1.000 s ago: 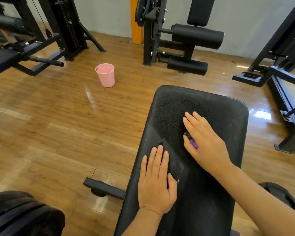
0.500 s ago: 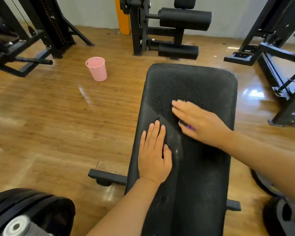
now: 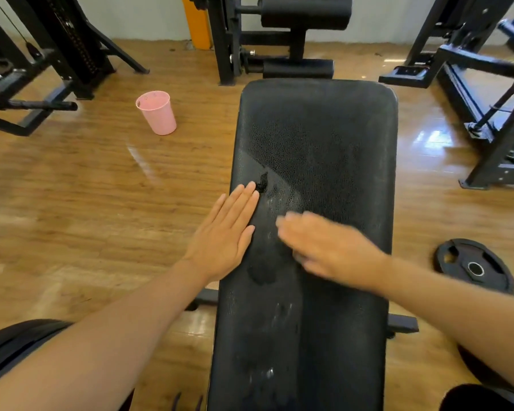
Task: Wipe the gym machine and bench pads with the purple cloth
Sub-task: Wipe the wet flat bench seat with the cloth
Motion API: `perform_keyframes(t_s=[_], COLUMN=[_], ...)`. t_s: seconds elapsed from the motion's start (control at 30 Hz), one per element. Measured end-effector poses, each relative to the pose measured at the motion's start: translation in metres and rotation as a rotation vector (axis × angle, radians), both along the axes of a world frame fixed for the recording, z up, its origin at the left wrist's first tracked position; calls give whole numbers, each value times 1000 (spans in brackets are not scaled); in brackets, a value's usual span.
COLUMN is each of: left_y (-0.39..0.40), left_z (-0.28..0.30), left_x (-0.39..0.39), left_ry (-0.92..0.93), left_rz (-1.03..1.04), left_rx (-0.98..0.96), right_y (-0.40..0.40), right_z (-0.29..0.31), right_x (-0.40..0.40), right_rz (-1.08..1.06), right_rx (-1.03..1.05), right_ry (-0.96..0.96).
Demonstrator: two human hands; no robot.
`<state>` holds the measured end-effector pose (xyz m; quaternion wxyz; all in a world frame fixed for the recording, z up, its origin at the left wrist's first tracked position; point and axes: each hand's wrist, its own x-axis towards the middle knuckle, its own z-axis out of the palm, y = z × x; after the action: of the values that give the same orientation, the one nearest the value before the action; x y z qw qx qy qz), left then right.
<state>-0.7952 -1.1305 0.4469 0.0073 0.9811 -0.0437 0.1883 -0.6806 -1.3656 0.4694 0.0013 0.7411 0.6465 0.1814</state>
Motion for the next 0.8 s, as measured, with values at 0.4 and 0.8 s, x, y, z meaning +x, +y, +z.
perform_keyframes(t_s=[0.4,0.8], left_y=[-1,-3], left_z=[-3,-6], left_x=[0,0], left_ry=[-23,-43], left_rz=[-3,8], left_rx=[-23,-26], right_y=[2,46], right_z=[-15,-6], right_x=[-47,-48], right_rz=[161,-594], right_rx=[-84,393], right_ry=[22,288])
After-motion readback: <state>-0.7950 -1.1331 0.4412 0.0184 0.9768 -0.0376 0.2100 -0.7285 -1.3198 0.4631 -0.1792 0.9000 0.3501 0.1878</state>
